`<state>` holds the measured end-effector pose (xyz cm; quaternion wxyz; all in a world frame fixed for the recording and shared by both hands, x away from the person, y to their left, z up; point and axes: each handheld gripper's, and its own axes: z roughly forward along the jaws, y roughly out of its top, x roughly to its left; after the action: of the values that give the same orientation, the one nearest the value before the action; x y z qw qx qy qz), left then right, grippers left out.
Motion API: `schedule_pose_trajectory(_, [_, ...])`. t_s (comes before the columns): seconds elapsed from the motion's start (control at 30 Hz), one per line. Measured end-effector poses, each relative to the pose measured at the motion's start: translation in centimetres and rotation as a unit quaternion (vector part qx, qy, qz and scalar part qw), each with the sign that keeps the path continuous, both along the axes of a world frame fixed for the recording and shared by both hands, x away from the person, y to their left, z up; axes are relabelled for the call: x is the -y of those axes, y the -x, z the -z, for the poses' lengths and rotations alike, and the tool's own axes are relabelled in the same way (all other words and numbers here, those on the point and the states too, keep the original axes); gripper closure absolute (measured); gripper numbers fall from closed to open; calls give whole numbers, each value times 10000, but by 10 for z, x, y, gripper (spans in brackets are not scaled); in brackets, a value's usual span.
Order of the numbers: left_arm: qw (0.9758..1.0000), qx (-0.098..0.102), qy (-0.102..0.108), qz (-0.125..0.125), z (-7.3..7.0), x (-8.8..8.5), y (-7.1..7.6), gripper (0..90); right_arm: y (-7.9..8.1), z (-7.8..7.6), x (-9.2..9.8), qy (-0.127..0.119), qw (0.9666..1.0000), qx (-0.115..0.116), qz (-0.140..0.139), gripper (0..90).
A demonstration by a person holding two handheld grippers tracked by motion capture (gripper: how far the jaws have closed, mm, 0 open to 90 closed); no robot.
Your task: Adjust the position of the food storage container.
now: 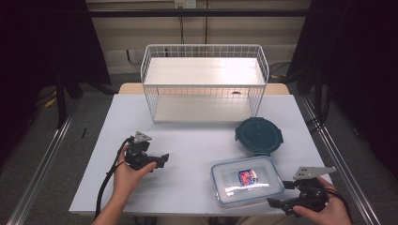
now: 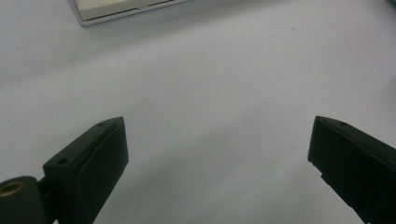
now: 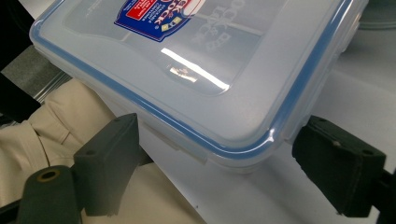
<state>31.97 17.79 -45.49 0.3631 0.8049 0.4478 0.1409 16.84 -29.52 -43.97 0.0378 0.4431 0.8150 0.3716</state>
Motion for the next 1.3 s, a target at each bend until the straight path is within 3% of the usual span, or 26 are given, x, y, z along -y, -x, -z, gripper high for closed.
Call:
schedule_pose_trajectory(0.5, [10000, 37, 20, -61, -2, -2, 3, 49, -3, 1, -20, -109, 9999, -18, -9, 199])
schedule_pose_trajectory(0.53, [10000, 38, 19, -71, -3, -2, 3, 49, -3, 2, -23, -23, 9999, 31, -103, 298])
schedule_pose_trajectory(0.57, [9999, 49, 16, -88, -3, -2, 3, 49, -3, 2, -23, -23, 9999, 31, -103, 298])
schedule_pose_trajectory(0.6, [10000, 44, -7, -48, -3, -3, 3, 49, -4, 3, -25, 23, 9997, -76, -225, 368])
schedule_pose_trajectory(0.63, [10000, 41, -11, -38, -3, -3, 3, 49, -4, 6, -26, 130, 9996, 18, -262, 420])
schedule_pose_trajectory(0.67, [10000, 39, -5, -29, -3, -3, 3, 49, -4, 8, -27, 278, 9992, 2, -273, 431])
schedule_pose_trajectory(0.73, [10000, 54, -32, -74, -3, -4, 4, 49, -5, 10, -29, 342, 9991, -32, -265, 440])
schedule_pose_trajectory(0.9, [10000, 23, -61, -41, -4, -5, 5, 49, -5, 9, -26, 270, 9993, -269, -34, 551])
schedule_pose_trajectory(0.93, [9999, 9, -79, -68, -4, -6, 6, 49, -4, 7, -22, 163, 9988, -450, 47, 624])
schedule_pose_trajectory(1.03, [9999, 10, -77, -84, -4, -6, 6, 49, -3, 6, -17, -16, 9986, -523, 99, 677])
schedule_pose_trajectory(1.3, [9999, 21, -73, -72, -5, -6, 7, 49, -2, 2, -13, -81, 9979, -632, -62, 879])
